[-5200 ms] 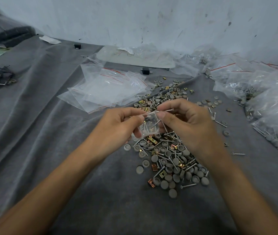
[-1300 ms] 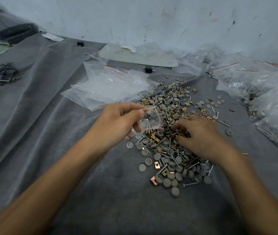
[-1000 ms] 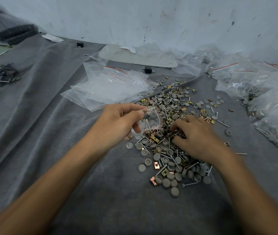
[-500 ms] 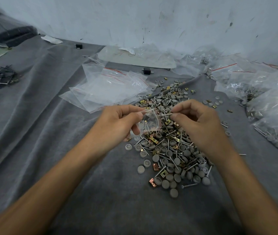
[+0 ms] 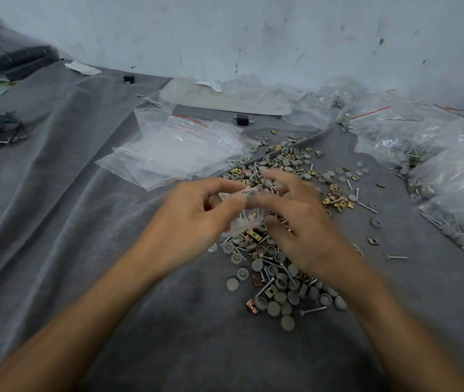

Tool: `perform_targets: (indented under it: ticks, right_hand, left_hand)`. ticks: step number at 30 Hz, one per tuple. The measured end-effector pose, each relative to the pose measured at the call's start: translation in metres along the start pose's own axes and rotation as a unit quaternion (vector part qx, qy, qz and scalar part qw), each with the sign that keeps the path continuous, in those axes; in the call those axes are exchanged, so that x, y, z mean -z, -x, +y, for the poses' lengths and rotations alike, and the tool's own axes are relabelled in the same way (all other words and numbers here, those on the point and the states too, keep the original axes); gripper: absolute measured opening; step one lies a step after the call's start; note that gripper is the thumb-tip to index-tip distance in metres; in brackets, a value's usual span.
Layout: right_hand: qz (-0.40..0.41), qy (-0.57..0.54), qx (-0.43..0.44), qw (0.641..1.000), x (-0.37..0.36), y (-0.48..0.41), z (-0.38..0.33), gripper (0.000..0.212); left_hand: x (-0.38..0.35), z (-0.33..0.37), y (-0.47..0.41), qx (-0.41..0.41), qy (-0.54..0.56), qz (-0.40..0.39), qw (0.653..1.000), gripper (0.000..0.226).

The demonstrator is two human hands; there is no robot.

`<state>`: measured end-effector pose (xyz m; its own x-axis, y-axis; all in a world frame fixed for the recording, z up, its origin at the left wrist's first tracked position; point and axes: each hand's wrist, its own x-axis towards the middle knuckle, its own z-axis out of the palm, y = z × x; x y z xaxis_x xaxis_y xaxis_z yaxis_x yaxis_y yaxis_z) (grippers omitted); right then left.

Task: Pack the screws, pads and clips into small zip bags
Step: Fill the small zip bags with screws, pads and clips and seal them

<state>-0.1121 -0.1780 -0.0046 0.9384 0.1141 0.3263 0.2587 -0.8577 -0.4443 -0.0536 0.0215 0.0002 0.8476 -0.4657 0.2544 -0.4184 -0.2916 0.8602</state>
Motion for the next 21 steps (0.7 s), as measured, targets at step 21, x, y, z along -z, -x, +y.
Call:
perform_targets:
  ticks: [21]
  right_hand:
    - [0.156,-0.285,0.027,0.945,0.033,-0.008,-0.032,0.007]
  left_hand:
    - [0.043,0.034,-0.004,-0.125,0.099,0.104,0.982,0.012]
